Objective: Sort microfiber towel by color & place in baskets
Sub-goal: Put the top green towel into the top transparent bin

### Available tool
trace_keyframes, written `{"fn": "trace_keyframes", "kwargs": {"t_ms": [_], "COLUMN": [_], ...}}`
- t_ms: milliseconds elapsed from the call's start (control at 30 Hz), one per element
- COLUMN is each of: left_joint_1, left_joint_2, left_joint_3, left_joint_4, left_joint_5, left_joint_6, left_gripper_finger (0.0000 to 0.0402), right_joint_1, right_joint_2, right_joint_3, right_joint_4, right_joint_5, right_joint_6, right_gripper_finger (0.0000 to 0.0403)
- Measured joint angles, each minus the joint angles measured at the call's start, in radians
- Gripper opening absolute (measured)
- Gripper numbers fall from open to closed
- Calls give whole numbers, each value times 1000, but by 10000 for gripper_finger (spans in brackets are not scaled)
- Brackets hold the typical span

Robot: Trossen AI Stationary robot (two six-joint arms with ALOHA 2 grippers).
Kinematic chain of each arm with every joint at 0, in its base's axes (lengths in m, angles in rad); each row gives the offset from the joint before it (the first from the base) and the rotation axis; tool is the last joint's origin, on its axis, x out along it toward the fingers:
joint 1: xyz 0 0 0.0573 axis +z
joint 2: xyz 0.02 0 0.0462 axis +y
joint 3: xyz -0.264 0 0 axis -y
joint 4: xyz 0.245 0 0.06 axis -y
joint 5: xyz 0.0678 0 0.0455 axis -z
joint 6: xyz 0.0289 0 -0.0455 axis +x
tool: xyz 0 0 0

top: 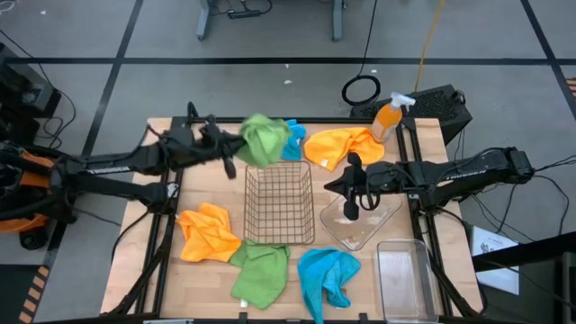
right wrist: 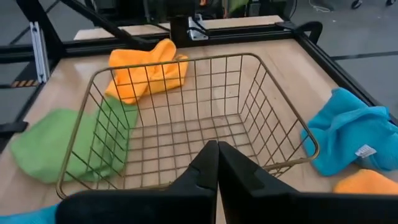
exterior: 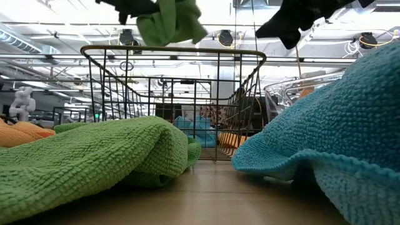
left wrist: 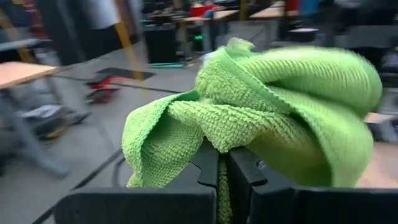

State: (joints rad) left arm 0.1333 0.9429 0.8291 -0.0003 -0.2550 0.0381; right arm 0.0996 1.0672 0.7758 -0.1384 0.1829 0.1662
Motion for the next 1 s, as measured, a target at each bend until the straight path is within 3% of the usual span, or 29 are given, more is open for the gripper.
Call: {"fn": "trace_keyframes", "kwargs": {"t_ms": [267, 433, 633, 1000], "left_joint_1": [-233, -319, -373, -373], "left_joint_2": [196, 292, 315, 318], "left_joint_3": [0, 0, 0, 0], "left_joint_4": [216, 287, 294, 331], "left_joint_5": [-100, -128, -165, -172], "left_joint_6": [-5, 1, -5, 51], "left_gripper_finger": [8, 8, 8, 8], "right_joint_1": [100, 220, 346, 387], "right_joint_2": [0, 0, 0, 95], "right_joint_3": [44, 50, 50, 50], "right_joint_4": [3, 0, -1, 90], "right_joint_5": [12, 154, 314, 367], "right_joint_6": [18, 61, 81, 88], "right_gripper_finger": [16, 70, 140, 248]}}
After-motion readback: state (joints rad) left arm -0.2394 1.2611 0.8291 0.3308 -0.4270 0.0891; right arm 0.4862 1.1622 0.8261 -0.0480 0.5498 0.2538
